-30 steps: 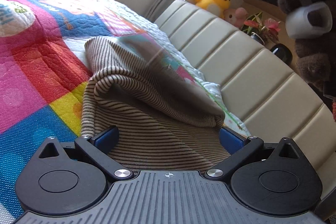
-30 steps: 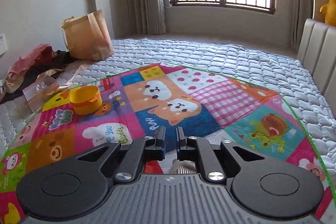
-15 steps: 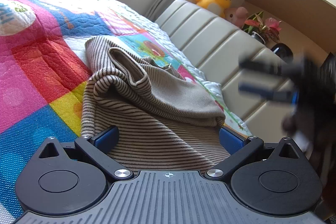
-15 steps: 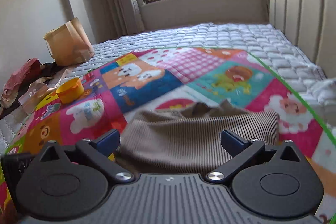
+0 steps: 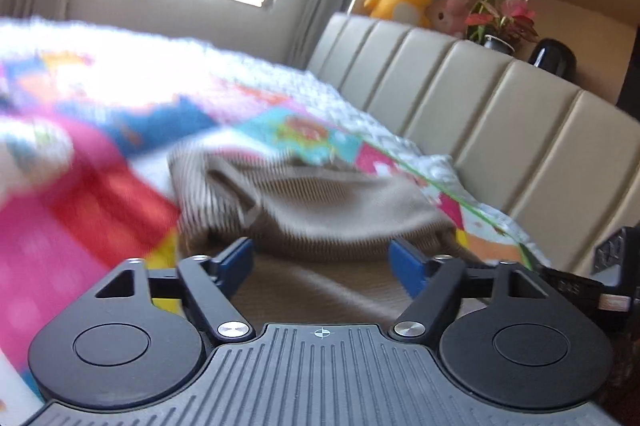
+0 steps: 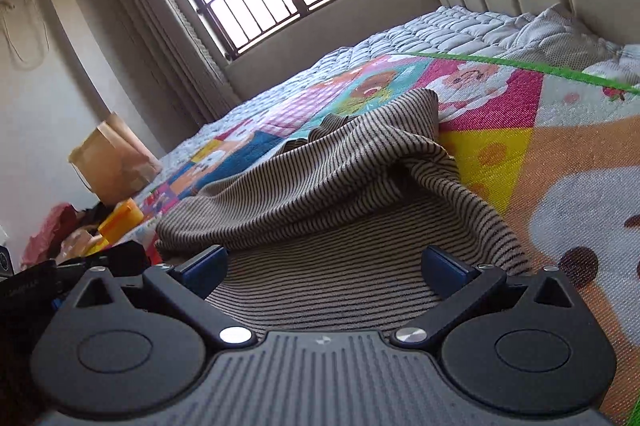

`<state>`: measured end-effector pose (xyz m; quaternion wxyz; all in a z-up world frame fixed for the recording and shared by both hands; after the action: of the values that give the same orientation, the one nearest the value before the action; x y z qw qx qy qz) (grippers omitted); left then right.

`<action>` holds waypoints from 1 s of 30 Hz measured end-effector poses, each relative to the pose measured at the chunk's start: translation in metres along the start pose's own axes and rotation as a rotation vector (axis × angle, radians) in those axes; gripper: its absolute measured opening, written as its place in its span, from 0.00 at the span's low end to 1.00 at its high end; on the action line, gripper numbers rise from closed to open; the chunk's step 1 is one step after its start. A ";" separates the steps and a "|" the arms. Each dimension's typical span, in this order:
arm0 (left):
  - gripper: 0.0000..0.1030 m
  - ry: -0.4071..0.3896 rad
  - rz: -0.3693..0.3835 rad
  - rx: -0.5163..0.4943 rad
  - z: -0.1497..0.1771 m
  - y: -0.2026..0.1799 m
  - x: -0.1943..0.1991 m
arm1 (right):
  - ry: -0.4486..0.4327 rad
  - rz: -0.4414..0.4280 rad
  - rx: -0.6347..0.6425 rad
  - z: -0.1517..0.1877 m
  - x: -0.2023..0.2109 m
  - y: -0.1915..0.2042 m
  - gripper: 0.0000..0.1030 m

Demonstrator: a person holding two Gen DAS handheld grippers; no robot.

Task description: Fold clothes

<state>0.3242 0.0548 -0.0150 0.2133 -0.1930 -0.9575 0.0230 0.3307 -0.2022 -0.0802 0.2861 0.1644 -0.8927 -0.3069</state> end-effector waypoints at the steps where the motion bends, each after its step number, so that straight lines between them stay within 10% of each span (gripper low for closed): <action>1: 0.68 -0.009 -0.047 -0.028 -0.010 0.001 -0.001 | -0.007 -0.018 -0.021 -0.001 0.001 -0.002 1.00; 10: 0.68 0.229 -0.130 -0.060 -0.011 0.011 -0.073 | -0.053 -0.104 -0.117 -0.006 0.008 -0.012 1.00; 19: 0.17 0.184 -0.133 -0.142 -0.034 0.001 -0.092 | -0.066 -0.136 -0.155 -0.008 0.011 -0.016 1.00; 23: 0.17 0.137 -0.174 -0.142 -0.056 0.013 -0.086 | -0.066 -0.133 -0.155 -0.007 0.011 -0.016 1.00; 30: 0.15 0.225 -0.264 -0.172 -0.001 0.053 -0.097 | -0.057 -0.121 -0.156 -0.006 0.010 -0.015 1.00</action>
<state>0.4246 0.0669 -0.0597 0.3030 -0.0846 -0.9430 -0.1087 0.3286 -0.2214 -0.0817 0.2537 0.1864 -0.8623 -0.3967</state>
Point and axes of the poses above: each gripper's, at about its wrist camera, not at the fingertips, and x roughly against the way its jaws point, y to its left, z to its underside, the point moved 8 cm from there along -x, roughly the way its jaws point, and after that the axes turned 9 degrees about -x, right-handed, at the moved point
